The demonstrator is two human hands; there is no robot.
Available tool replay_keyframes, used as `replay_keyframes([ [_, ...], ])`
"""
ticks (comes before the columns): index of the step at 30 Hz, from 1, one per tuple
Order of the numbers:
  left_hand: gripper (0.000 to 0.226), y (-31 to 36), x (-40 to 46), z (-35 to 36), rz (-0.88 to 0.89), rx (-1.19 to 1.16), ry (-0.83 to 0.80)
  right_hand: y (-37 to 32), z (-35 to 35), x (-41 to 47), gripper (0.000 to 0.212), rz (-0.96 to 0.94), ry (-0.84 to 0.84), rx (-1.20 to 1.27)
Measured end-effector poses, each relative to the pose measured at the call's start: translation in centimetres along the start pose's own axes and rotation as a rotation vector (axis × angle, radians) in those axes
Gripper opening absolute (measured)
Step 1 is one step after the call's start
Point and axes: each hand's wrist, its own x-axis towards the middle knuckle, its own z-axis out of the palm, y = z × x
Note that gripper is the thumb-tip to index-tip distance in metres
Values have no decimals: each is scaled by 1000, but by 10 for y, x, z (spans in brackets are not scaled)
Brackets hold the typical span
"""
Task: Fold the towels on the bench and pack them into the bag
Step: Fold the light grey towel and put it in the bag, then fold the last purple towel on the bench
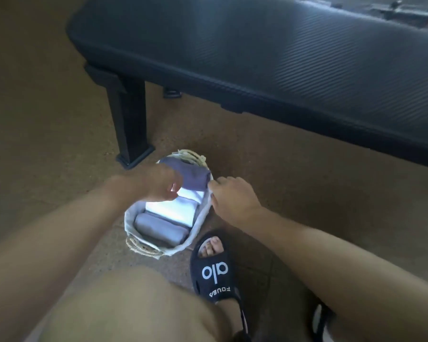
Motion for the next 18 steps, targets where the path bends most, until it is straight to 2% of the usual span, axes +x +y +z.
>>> replay_keyframes([
  [2, 22, 27, -11, -49, 12, 54, -6, 21, -41, -18, 27, 42, 70, -14],
  [5, 16, 76, -31, -121, 56, -7, -15, 45, -103, -55, 29, 77, 175, -7],
  [9, 8, 150, -51, -194, 170, -159, 149, 95, -179, -108, 17, 147, 344, -138],
  [12, 3, 213, -45, -218, 251, -240, 397, 156, -217, -153, 12, 348, 464, -147],
  [14, 4, 254, -35, -220, 293, -325, 515, 197, -229, -185, 20, 513, 518, -100],
  [18, 18, 319, -14, -219, 368, -310, 529, 251, -234, -236, 37, 812, 587, 13],
])
